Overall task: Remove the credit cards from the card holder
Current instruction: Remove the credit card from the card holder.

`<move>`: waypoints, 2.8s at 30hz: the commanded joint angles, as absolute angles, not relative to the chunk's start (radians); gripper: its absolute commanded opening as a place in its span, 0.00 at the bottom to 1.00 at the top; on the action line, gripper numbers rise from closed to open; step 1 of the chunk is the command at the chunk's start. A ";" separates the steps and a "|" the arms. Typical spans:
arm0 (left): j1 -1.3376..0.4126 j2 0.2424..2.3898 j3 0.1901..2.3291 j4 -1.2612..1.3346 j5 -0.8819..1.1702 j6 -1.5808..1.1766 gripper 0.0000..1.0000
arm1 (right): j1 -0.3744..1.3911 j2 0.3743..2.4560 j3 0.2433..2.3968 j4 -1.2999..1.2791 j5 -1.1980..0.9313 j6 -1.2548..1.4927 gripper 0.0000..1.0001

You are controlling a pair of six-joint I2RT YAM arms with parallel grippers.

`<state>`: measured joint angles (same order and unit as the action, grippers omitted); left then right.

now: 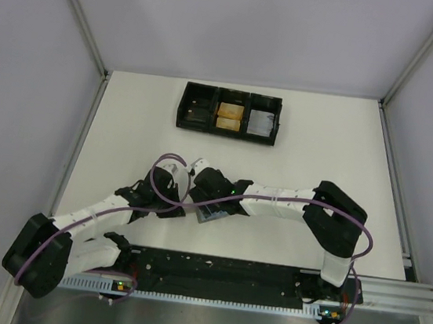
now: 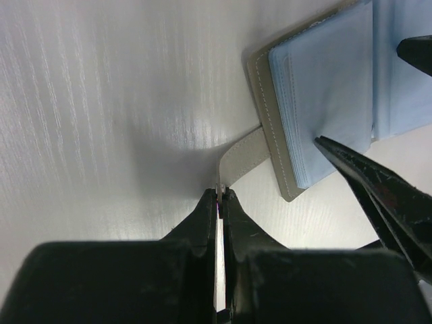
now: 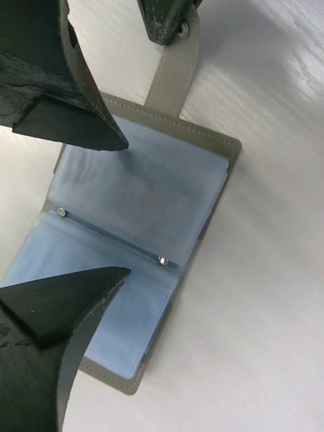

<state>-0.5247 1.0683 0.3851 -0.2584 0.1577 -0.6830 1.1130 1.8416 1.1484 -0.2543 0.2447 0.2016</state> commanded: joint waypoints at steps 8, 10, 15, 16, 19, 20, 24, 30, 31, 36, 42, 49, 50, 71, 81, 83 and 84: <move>-0.526 1.037 0.387 -0.270 0.130 -0.678 0.00 | 1.112 1.845 1.141 -0.293 0.385 0.192 0.56; -0.528 1.034 0.387 -0.270 0.132 -0.680 0.00 | 1.112 1.822 1.147 -0.290 0.344 0.204 0.57; -0.526 1.025 0.384 -0.261 0.155 -0.693 0.00 | 1.114 1.776 1.186 -0.265 0.250 0.233 0.67; -0.528 1.023 0.382 -0.258 0.158 -0.698 0.00 | 1.114 1.775 1.189 -0.258 0.230 0.239 0.69; -0.528 1.017 0.380 -0.256 0.164 -0.704 0.00 | 1.114 1.784 1.198 -0.239 0.204 0.242 0.76; -0.528 1.014 0.379 -0.256 0.164 -0.704 0.00 | 1.115 1.792 1.201 -0.239 0.206 0.241 0.77; -0.528 1.006 0.379 -0.259 0.163 -0.703 0.00 | 1.115 1.815 1.201 -0.236 0.213 0.242 0.77; -0.528 1.006 0.379 -0.258 0.167 -0.706 0.00 | 1.115 1.838 1.201 -0.229 0.196 0.248 0.78; -0.528 1.006 0.379 -0.258 0.166 -0.704 0.00 | 1.117 1.839 1.201 -0.227 0.198 0.249 0.78; -0.528 1.003 0.377 -0.258 0.167 -0.706 0.00 | 1.117 1.859 1.201 -0.225 0.193 0.249 0.79; -0.526 0.997 0.376 -0.262 0.166 -0.706 0.00 | 1.117 1.879 1.189 -0.227 0.207 0.250 0.78; -0.528 0.999 0.379 -0.273 0.149 -0.695 0.00 | 1.117 1.858 1.183 -0.258 0.267 0.227 0.72; -0.528 1.000 0.380 -0.276 0.143 -0.695 0.00 | 1.117 1.850 1.181 -0.264 0.281 0.222 0.69; -0.528 1.017 0.387 -0.296 0.109 -0.680 0.00 | 1.068 1.767 1.123 -0.291 0.360 0.196 0.65; -0.528 1.022 0.391 -0.299 0.106 -0.678 0.00 | 1.052 1.756 1.098 -0.302 0.452 0.176 0.65; -0.528 1.020 0.393 -0.301 0.104 -0.680 0.00 | 1.042 1.752 1.089 -0.302 0.462 0.175 0.65; -0.528 1.020 0.393 -0.302 0.103 -0.680 0.00 | 1.032 1.750 1.085 -0.302 0.463 0.175 0.64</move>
